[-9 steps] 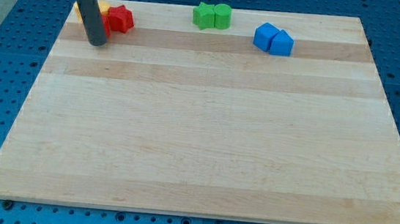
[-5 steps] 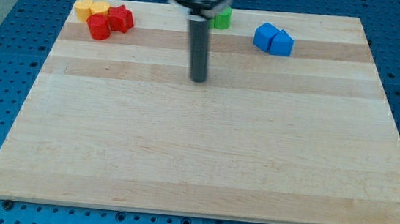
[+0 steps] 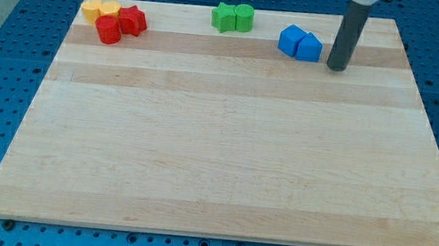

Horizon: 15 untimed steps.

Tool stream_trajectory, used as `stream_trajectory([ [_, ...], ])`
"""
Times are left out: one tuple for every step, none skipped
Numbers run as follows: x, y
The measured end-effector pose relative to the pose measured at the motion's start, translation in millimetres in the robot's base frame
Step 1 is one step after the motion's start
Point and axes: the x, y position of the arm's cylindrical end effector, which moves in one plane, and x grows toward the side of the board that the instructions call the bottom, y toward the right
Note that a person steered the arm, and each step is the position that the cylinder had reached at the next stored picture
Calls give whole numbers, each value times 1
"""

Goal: Push the blue cube closer to the red star

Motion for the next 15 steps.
stream_trajectory([
  [-31, 0],
  [-49, -17],
  [-53, -49],
  [-51, -64],
  [-37, -79],
  [-12, -94],
  [4, -121],
  [5, -155],
  [25, -181],
  [45, -199],
  [46, -222],
  [43, -242],
  [39, -266],
  [35, -285],
  [29, -298],
])
